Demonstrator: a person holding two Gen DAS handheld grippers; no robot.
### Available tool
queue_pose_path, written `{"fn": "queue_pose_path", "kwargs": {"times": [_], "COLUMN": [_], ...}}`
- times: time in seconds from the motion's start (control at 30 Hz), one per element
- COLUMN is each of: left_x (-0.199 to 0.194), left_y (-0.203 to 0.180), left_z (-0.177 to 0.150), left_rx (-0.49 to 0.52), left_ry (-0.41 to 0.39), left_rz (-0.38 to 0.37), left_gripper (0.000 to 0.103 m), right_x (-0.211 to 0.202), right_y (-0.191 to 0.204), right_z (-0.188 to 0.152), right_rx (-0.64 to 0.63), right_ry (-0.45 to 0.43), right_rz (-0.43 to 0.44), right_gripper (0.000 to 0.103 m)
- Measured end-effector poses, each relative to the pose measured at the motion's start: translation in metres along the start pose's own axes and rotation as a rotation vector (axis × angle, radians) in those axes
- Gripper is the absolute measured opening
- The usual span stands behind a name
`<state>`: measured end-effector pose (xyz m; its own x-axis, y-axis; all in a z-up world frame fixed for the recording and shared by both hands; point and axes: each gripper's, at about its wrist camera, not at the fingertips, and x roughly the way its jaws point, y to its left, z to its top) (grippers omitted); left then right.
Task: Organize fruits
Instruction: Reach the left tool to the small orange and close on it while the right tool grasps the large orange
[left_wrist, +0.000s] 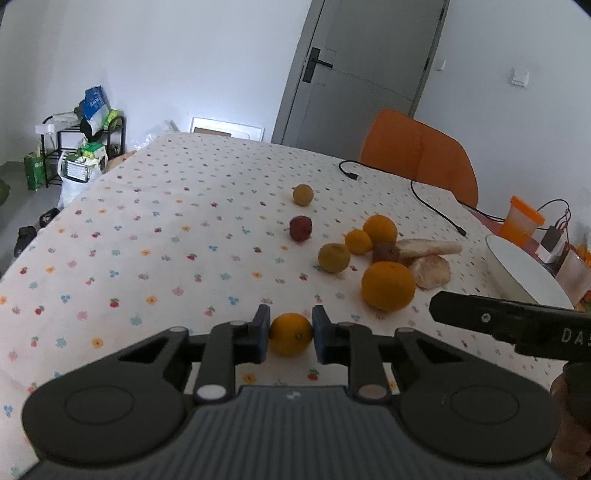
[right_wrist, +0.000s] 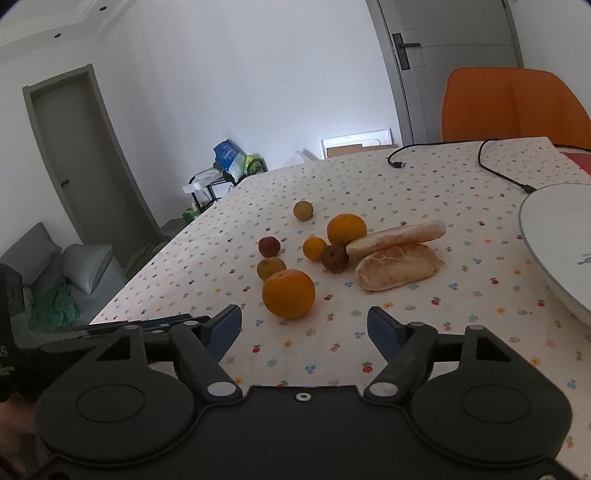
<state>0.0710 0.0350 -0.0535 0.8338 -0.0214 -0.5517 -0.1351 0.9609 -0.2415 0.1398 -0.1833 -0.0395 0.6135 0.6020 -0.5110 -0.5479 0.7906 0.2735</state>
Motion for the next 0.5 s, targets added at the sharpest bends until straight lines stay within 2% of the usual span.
{"fn": "queue_pose_path", "kwargs": {"times": [0.33, 0.5], "left_x": [-0.004, -0.005], "left_y": [0.009, 0.014], "left_z": [0.008, 0.007], "left_rx": [-0.024, -0.036], "left_ry": [-0.031, -0.030], "left_rz": [0.024, 0.031], "left_gripper": [0.022, 0.022], "right_x": [0.024, 0.036], "right_y": [0.004, 0.010], "right_z": [0.008, 0.014], "right_rx": [-0.010, -0.038], "right_ry": [0.030, 0.045], "right_rz": [0.027, 0.010], "right_gripper": [0.069, 0.068]}}
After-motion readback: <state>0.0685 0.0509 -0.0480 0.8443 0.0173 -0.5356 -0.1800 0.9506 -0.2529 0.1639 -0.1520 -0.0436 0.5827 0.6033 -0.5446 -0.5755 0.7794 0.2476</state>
